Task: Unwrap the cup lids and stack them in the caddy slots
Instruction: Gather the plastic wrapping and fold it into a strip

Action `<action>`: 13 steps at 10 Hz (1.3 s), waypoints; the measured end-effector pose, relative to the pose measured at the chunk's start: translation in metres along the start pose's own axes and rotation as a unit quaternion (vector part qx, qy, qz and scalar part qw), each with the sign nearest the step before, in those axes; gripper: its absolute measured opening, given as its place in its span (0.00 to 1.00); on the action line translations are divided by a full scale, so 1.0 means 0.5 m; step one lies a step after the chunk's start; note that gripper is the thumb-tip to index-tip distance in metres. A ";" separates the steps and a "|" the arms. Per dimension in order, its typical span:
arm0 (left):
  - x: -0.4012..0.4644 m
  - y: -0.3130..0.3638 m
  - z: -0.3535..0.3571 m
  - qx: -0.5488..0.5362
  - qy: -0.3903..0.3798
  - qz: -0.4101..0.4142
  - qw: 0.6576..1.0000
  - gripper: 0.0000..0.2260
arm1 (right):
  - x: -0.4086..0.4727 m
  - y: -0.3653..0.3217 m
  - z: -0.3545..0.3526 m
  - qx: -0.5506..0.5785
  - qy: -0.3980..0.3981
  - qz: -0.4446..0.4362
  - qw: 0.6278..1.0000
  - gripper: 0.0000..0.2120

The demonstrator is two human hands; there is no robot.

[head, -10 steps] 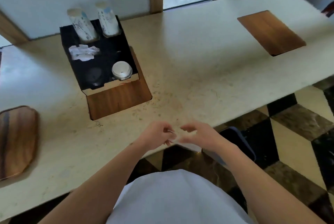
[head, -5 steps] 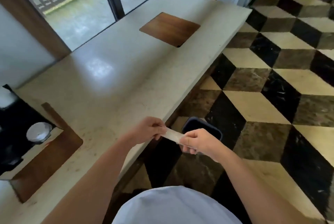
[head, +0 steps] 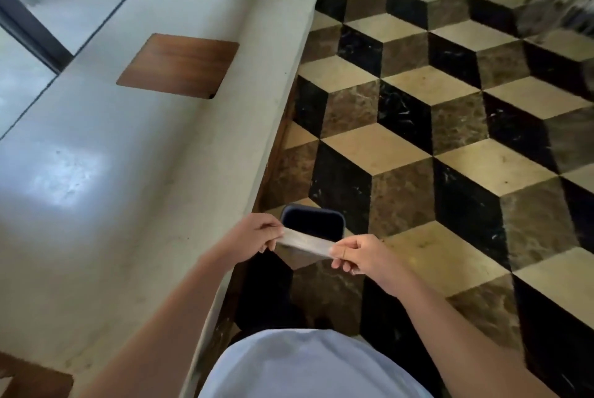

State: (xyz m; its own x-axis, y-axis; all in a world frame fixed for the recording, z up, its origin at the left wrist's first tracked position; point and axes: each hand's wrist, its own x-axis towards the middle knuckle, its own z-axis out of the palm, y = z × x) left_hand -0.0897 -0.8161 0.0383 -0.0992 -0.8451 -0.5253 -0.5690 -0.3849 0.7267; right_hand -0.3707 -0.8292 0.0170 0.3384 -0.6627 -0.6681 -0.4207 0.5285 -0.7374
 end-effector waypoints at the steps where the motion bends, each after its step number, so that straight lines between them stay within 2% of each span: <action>1: 0.044 -0.003 -0.025 -0.051 -0.037 -0.020 0.998 0.10 | 0.022 -0.011 0.010 0.054 0.033 0.043 0.997 0.06; 2: 0.081 -0.010 -0.051 -0.079 -0.009 -0.036 0.996 0.13 | 0.046 -0.021 0.037 0.118 0.060 0.077 0.988 0.05; 3: 0.110 -0.017 -0.074 -0.108 0.098 -0.059 0.988 0.14 | 0.079 -0.032 0.066 0.179 0.105 0.099 0.973 0.08; 4: 0.131 -0.034 -0.096 0.008 0.198 -0.053 0.979 0.11 | 0.117 -0.029 0.078 0.263 0.165 0.143 0.940 0.07; 5: 0.150 -0.059 -0.108 0.109 0.214 -0.035 0.970 0.13 | 0.149 -0.022 0.079 0.311 0.190 0.183 0.913 0.05; 6: 0.178 -0.075 -0.106 0.192 0.208 -0.023 0.959 0.17 | 0.185 -0.019 0.068 0.309 0.200 0.214 0.904 0.05; 8: 0.280 -0.122 -0.086 0.339 0.172 -0.039 0.924 0.28 | 0.283 0.011 0.050 0.188 0.223 0.275 0.916 0.07; 10: 0.306 -0.196 -0.068 0.392 0.213 -0.022 0.895 0.35 | 0.436 0.051 0.059 0.125 0.217 0.347 0.904 0.06; 11: 0.311 -0.190 -0.077 0.395 0.220 -0.024 0.892 0.35 | 0.519 0.045 0.071 0.099 0.194 0.369 0.903 0.09; 12: 0.321 -0.186 -0.077 0.387 0.208 -0.026 0.898 0.36 | 0.594 0.061 0.070 0.102 0.198 0.398 0.890 0.18; 13: 0.318 -0.191 -0.078 0.394 0.208 -0.032 0.895 0.37 | 0.671 0.091 0.085 0.002 0.105 0.382 0.918 0.18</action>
State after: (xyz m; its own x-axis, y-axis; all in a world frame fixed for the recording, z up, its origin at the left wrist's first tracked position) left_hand -0.0194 -0.9282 -0.0977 0.1730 -0.9589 -0.2249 -0.9779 -0.1944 0.0768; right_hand -0.2405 -1.0048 -0.2452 -0.2235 -0.1859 -0.9568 -0.4646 0.8833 -0.0630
